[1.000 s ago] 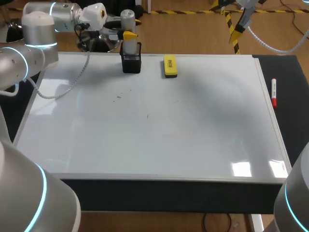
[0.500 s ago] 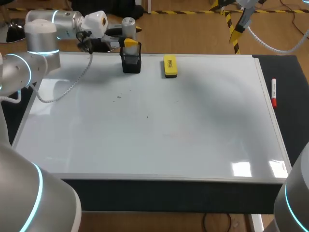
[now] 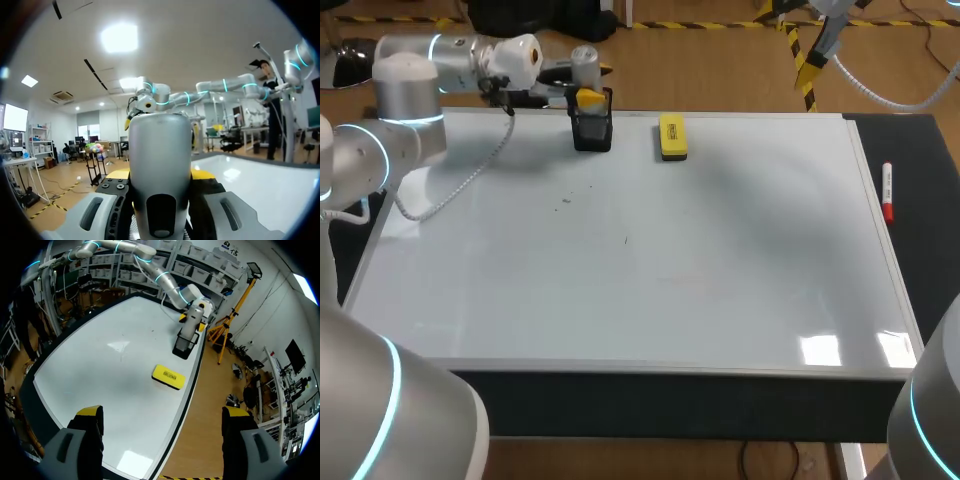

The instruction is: Pick up the inspection probe, press it on each red-marked spot on the whiteboard one by one, put down the probe, pick up the eraser, and wipe off all the red marks.

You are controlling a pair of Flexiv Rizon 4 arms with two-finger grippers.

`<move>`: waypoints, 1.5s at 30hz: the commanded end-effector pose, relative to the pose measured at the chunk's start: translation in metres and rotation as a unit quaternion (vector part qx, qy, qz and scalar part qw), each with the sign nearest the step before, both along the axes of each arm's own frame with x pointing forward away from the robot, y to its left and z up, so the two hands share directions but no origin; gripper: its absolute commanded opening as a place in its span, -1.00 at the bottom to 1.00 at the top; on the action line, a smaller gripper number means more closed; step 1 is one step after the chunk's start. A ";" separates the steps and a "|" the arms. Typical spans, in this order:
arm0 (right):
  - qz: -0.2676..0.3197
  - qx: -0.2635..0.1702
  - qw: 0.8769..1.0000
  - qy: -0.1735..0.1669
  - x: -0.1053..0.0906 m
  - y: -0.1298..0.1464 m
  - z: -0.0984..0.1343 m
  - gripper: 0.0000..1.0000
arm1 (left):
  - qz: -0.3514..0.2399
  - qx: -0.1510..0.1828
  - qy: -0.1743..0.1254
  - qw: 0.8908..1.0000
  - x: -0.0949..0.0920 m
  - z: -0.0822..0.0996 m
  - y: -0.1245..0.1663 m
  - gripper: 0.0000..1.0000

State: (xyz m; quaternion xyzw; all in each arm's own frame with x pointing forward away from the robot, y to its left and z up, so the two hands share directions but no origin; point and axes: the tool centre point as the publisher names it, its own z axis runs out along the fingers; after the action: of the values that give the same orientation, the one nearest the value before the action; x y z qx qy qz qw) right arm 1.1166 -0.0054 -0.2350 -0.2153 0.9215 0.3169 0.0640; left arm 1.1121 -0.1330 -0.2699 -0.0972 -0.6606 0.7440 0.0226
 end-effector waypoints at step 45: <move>0.001 -0.003 1.000 0.000 0.000 0.000 0.001 1.00 | 0.068 0.054 -0.038 0.996 -0.028 0.068 0.055 1.00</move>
State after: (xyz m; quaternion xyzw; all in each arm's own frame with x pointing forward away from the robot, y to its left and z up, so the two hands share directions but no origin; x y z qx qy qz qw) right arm 1.1166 -0.0054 -0.2351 -0.2152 0.9215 0.3170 0.0640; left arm 1.1089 -0.0860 -0.2134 -0.1275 -0.6539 0.7457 0.0093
